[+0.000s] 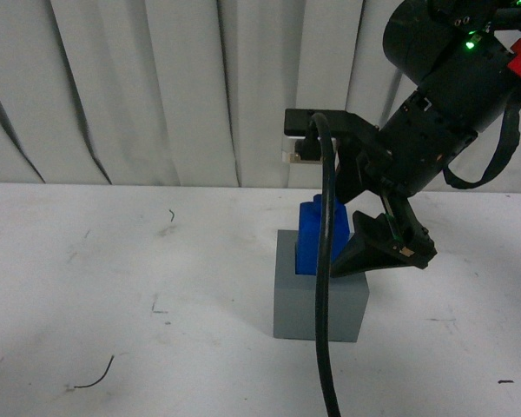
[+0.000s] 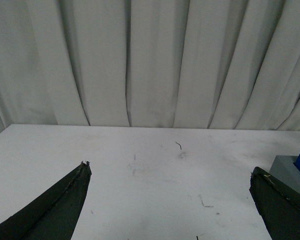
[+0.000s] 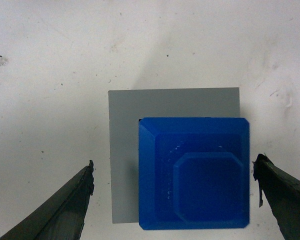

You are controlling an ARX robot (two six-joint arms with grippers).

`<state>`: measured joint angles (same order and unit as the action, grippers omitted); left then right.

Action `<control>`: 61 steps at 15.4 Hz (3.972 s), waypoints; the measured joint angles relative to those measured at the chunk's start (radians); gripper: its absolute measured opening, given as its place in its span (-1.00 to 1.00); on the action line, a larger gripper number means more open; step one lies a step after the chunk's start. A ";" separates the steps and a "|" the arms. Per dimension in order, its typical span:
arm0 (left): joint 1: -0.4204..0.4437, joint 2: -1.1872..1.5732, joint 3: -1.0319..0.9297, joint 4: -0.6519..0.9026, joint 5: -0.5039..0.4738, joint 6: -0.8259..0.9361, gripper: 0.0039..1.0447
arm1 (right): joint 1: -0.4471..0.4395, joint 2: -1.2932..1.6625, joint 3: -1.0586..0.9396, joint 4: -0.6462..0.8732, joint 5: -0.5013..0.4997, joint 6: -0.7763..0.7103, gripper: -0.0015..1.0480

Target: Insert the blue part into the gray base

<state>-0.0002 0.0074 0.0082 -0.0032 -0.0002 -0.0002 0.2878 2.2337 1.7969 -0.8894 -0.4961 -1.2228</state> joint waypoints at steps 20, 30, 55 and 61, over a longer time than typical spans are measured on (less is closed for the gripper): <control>0.000 0.000 0.000 0.000 0.000 0.000 0.88 | -0.363 -0.990 -1.178 1.562 0.329 1.054 0.51; 0.000 0.000 0.000 0.000 0.001 0.000 0.88 | -0.280 -1.506 -1.592 1.401 0.482 1.204 -0.98; 0.000 0.000 0.000 0.000 0.000 0.000 0.88 | -0.288 -2.231 -1.780 0.905 0.496 1.209 -0.96; 0.000 0.000 0.000 0.000 0.000 0.000 0.88 | -0.288 -2.230 -1.783 0.886 0.497 1.209 -0.23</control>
<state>-0.0002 0.0074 0.0082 -0.0029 -0.0002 -0.0002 -0.0002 0.0036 0.0139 -0.0036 0.0006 -0.0143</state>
